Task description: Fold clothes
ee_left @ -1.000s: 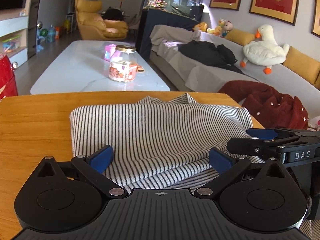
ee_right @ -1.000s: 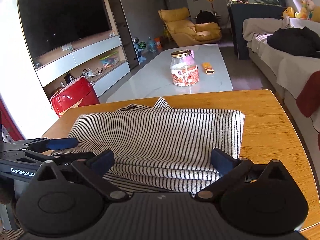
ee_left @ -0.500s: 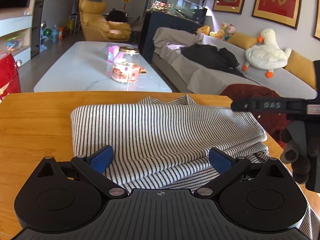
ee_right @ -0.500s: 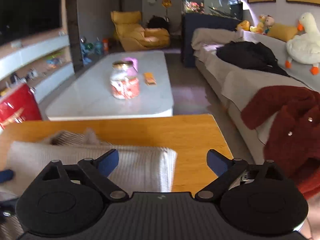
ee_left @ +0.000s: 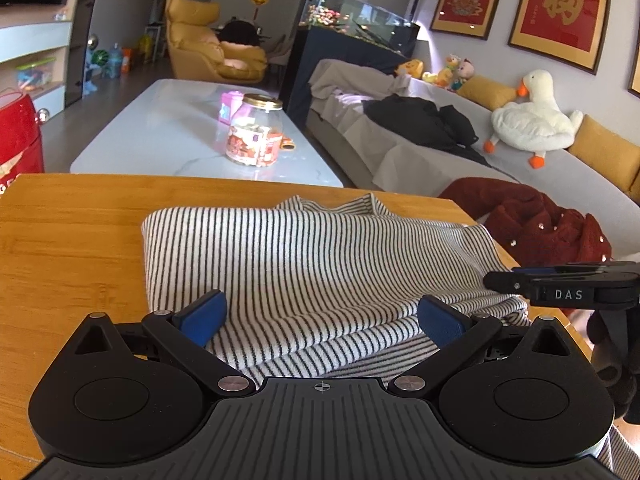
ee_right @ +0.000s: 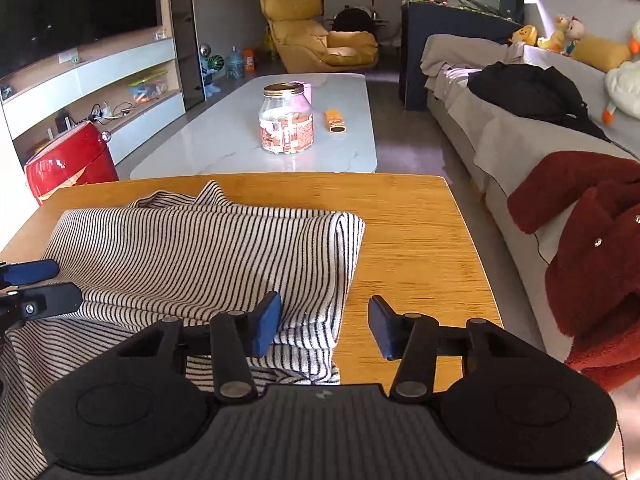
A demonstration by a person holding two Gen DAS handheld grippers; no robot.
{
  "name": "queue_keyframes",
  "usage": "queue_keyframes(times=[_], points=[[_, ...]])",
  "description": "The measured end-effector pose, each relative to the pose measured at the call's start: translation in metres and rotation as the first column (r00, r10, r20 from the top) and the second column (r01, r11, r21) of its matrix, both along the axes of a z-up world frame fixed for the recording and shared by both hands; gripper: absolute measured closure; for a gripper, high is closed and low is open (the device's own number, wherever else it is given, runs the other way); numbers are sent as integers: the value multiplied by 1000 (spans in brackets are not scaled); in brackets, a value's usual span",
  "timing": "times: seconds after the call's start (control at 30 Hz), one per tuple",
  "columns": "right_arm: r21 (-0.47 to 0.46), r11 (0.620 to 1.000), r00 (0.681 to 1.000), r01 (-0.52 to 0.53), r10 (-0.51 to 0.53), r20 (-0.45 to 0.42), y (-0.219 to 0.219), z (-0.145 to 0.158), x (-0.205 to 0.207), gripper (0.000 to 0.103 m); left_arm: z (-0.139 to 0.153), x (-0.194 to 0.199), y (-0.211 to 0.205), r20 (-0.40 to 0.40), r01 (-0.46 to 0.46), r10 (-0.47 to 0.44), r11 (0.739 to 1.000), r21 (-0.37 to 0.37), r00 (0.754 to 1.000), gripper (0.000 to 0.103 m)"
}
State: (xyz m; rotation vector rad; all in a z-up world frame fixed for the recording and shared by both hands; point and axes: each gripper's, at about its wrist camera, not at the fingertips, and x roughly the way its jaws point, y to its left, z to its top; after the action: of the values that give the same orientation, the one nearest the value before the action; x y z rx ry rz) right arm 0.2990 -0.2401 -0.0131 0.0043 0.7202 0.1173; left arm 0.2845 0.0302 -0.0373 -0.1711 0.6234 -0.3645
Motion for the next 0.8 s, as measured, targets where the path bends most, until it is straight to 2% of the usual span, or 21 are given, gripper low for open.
queue_keyframes(times=[0.07, 0.17, 0.27, 0.37, 0.43, 0.5, 0.57, 0.6, 0.63, 0.7, 0.8], points=[[1, 1000, 1000, 4, -4, 11, 1, 12, 4, 58, 1, -3, 0, 0, -5, 5, 1000, -1, 1000, 0], [28, 998, 995, -64, 61, 82, 15, 39, 13, 59, 0, -4, 4, 1, -9, 9, 1000, -28, 1000, 0], [99, 985, 988, -140, 133, 71, 36, 50, 41, 59, 0, -2, 6, -2, -8, 8, 999, -49, 1000, 0], [116, 976, 983, -183, 178, 51, 60, 40, 76, 59, 2, -2, 9, -20, -8, 7, 998, -55, 1000, 0], [98, 978, 983, -182, 180, 34, 74, 28, 98, 59, 10, -4, 20, -50, -17, 12, 995, -94, 999, 0], [101, 979, 984, -176, 179, -17, 82, 13, 117, 60, 19, -8, 34, -75, -39, 29, 989, -141, 997, 0], [122, 980, 983, -160, 170, -74, 85, -4, 129, 72, 29, -14, 52, -78, -99, 87, 980, -173, 993, 0], [128, 979, 984, -156, 165, -69, 85, -7, 127, 78, 34, -16, 61, -77, -123, 111, 977, -176, 991, 0], [135, 979, 984, -156, 166, -69, 83, -6, 124, 90, 38, -17, 69, -75, -146, 134, 973, -178, 988, 0], [152, 975, 983, -164, 174, -54, 78, 1, 113, 96, 47, -19, 85, -71, -191, 180, 965, -182, 981, 0], [193, 958, 977, -212, 208, 38, 65, 37, 75, 97, 54, -22, 97, -81, -213, 201, 961, -178, 976, 0]])
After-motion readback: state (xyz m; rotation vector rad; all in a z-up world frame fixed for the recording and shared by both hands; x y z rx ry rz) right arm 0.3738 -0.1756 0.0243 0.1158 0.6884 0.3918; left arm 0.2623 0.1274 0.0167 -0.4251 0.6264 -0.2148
